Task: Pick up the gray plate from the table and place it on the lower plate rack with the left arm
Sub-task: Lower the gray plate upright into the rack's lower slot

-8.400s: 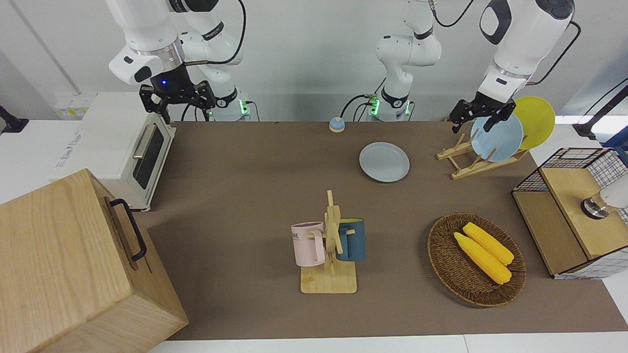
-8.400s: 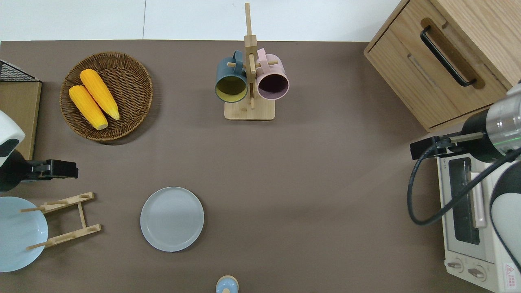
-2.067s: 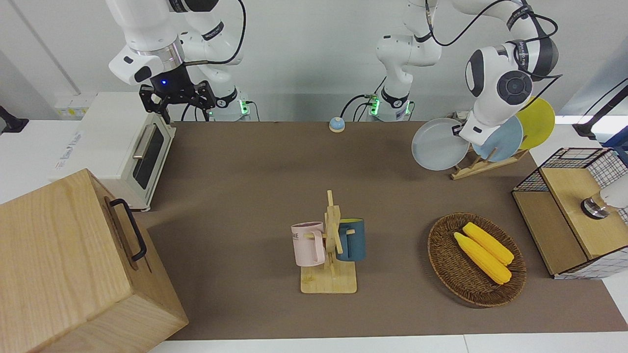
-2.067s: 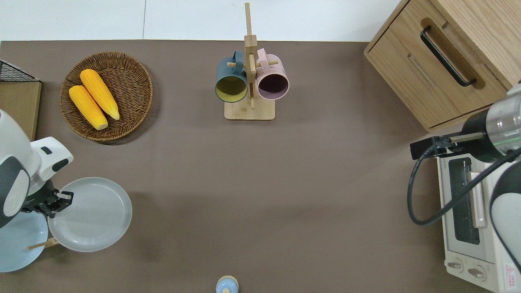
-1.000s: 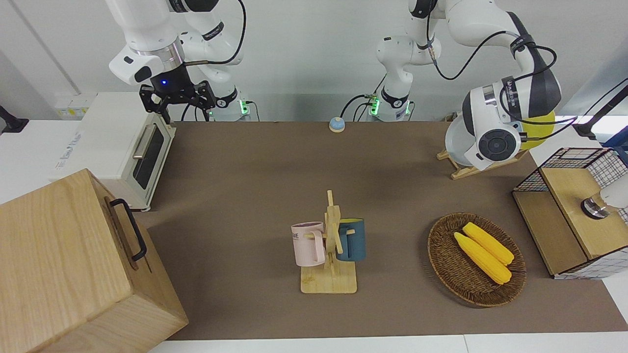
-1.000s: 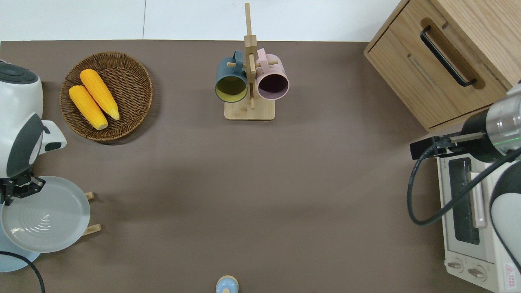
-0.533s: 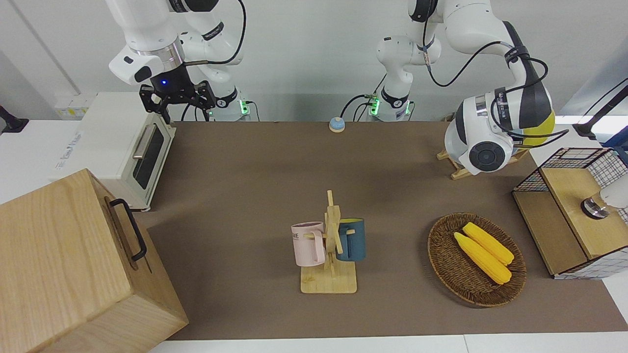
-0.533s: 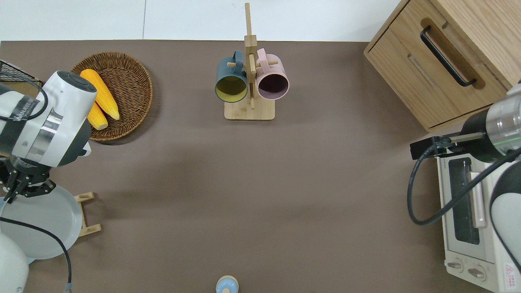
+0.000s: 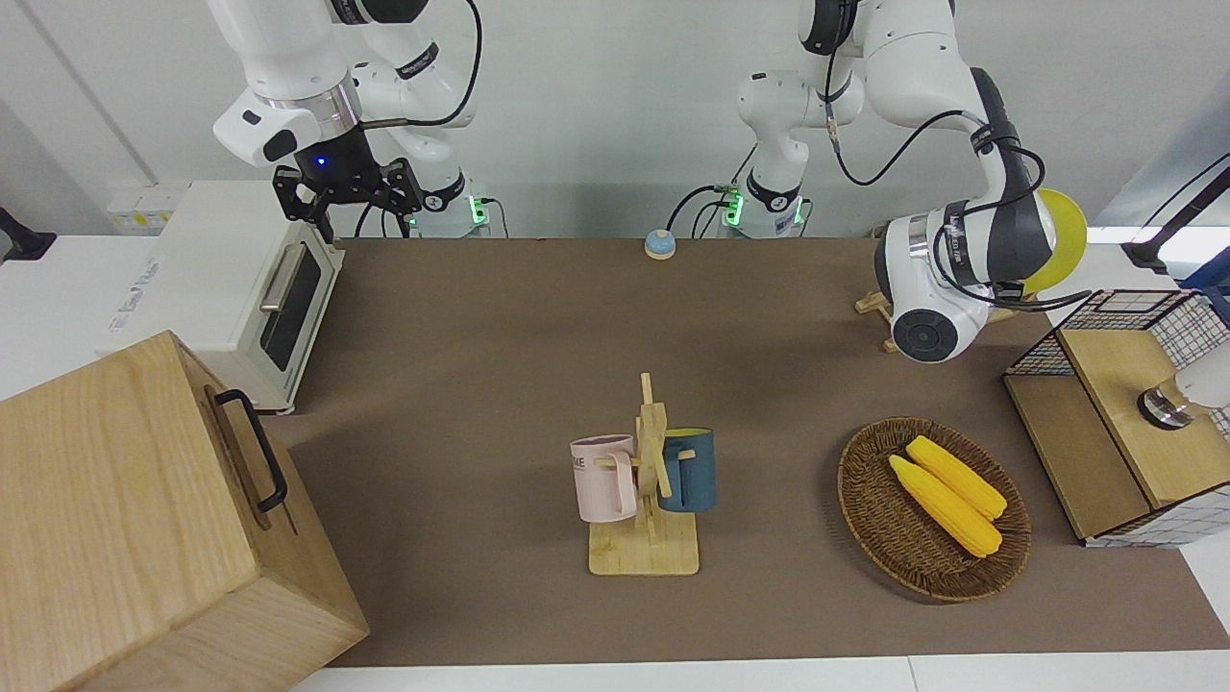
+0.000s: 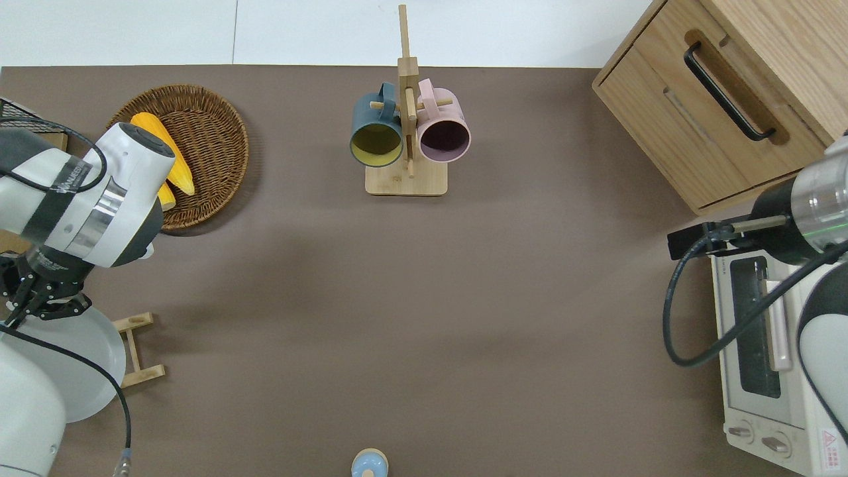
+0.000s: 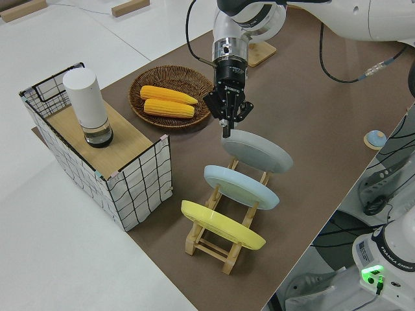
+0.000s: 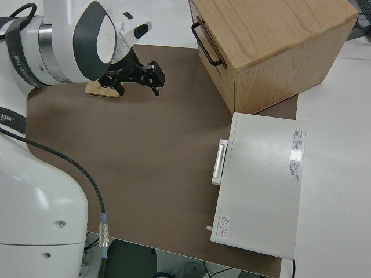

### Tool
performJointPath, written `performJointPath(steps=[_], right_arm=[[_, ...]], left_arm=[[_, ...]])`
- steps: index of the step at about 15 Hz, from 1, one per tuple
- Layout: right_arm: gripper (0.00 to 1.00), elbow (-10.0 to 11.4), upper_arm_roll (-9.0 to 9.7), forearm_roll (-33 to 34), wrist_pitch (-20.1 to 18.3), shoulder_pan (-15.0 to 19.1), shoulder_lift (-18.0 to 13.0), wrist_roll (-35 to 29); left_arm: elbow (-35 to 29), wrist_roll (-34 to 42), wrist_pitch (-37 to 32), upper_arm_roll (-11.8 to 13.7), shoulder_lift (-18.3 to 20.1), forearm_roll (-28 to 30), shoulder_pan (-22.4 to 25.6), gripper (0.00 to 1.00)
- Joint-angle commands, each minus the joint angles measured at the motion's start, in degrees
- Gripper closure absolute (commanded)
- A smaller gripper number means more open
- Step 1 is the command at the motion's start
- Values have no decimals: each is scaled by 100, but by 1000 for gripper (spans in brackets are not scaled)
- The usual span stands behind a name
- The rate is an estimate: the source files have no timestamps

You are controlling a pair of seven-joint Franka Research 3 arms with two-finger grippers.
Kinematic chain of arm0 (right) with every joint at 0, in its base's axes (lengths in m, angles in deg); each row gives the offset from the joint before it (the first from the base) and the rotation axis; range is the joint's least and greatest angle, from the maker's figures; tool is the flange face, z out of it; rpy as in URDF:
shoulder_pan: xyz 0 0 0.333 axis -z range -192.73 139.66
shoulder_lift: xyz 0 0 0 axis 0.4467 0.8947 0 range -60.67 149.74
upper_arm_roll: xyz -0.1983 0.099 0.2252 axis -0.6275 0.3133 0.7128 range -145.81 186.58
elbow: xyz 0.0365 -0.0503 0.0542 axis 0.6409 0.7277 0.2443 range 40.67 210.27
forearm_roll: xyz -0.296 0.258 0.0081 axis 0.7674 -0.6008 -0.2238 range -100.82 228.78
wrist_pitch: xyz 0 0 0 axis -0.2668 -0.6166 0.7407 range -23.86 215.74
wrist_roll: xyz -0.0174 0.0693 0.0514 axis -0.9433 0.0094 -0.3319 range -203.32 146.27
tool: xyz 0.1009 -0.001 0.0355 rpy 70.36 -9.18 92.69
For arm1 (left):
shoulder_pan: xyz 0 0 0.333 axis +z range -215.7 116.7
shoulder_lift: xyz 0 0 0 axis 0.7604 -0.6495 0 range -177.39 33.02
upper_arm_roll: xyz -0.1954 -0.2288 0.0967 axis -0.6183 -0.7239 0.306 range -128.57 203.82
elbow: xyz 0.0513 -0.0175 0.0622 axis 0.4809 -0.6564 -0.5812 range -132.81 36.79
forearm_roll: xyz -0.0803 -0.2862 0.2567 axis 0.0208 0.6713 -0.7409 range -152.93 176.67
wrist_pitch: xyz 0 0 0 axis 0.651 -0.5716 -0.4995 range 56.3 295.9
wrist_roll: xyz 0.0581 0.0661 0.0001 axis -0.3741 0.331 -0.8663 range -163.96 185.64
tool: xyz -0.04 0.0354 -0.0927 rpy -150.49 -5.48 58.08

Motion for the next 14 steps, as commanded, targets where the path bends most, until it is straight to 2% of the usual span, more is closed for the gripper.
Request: performJointPath(steps=[1, 12, 14], right_arm=[[17, -59, 138, 12, -98, 151, -11, -80], [17, -59, 138, 12, -98, 151, -11, -80], [17, -59, 138, 12, -98, 151, -11, -80]], left_arm=[[160, -61, -181, -120, -199, -141, 53, 1000], [108, -474, -58, -190, -488, -45, 35, 1000], [116, -545, -5, -190, -515, 121, 44, 1000]])
